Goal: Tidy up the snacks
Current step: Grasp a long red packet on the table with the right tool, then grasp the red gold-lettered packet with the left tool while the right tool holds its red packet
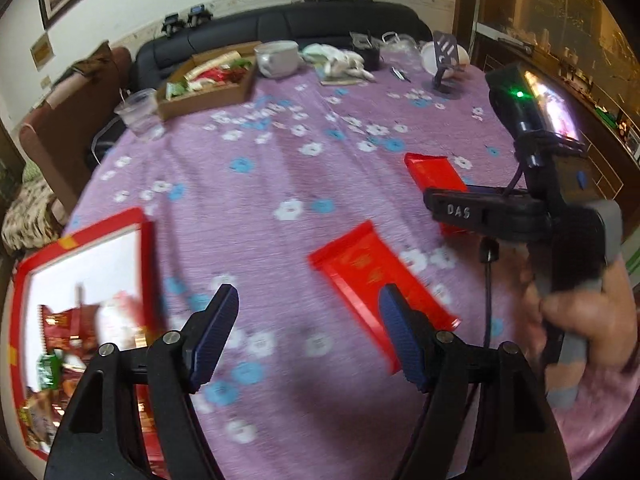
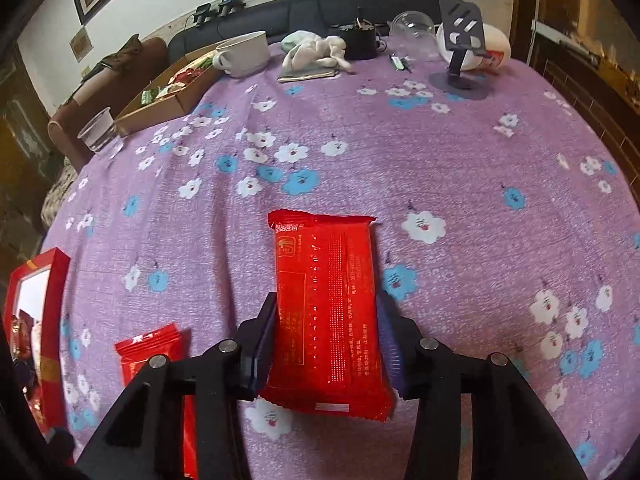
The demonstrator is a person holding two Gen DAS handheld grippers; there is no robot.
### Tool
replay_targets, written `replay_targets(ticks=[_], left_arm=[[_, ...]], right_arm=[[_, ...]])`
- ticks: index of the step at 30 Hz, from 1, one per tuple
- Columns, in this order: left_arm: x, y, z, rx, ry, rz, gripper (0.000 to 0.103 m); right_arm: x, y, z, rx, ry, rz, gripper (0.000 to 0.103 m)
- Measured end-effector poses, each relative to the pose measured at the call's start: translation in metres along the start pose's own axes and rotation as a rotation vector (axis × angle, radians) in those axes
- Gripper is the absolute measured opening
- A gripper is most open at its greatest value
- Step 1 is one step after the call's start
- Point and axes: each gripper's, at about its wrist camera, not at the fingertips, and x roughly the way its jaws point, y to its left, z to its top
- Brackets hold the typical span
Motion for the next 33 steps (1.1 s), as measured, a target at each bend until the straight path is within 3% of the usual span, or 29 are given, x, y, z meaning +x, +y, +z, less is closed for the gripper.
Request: replay_targets(ticks=[4, 8, 12, 20, 33], left_arm=[[0.019, -0.016, 0.004, -0.026, 0.055, 0.004, 0.072], [0.031, -0.037, 0.006, -0.029, 0.082, -0.024, 0.072], [0.042, -0.047, 0.003, 0.007, 0.102, 0.020, 0.073], [0.052, -0.022, -0.008, -0.036, 0.131, -0.006, 0.087], [0.049, 0.034, -0.017, -0.076, 0.142, 0.047, 0.087]], right_arm=[[0.003, -0.007, 0.001, -0.016, -0.006, -0.147, 0.049], [0.003, -0.012, 0.003, 0.001, -0.001, -0.156, 0.051], [0.003, -0.011, 0.004, 0.004, 0.000, -0.155, 0.052], [0.004, -0.010, 0.004, 0.005, 0.000, -0.160, 0.053], [0.004, -0.010, 0.004, 0.003, -0.004, -0.163, 0.055]])
